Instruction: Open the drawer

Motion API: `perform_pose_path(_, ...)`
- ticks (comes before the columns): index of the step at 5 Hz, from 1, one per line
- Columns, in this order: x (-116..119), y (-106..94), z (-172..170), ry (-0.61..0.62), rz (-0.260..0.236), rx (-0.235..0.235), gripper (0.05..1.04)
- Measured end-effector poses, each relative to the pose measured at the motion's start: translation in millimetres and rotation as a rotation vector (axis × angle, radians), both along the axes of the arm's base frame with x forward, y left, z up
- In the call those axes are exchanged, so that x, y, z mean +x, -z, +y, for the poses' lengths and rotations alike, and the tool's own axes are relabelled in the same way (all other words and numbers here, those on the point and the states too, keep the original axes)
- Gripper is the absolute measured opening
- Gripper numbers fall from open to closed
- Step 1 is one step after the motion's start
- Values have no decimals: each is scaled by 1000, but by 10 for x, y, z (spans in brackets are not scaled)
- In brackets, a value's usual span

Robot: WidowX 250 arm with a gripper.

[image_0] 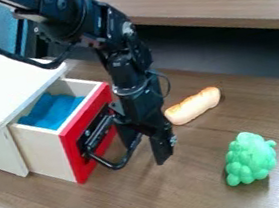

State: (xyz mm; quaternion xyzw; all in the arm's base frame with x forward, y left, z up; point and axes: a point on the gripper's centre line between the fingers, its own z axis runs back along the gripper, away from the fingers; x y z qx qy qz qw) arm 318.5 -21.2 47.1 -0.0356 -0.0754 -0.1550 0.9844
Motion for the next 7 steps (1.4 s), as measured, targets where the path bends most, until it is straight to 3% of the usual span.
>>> perform_pose_path(2, -24, -7, -103, 5, 4, 33, 999)
perform_pose_path(3, -33, -279, -50, -42, -54, 55, 999)
perform_pose_path(4, -68, -485, -55, -68, -73, 55, 999)
perform_pose_path(5, -56, -717, -92, -79, -78, 31, 999)
perform_pose_path(6, -58, -863, -182, -69, -45, -22, 999)
perform_pose_path(7, -96, -874, -240, -52, -20, -55, 999)
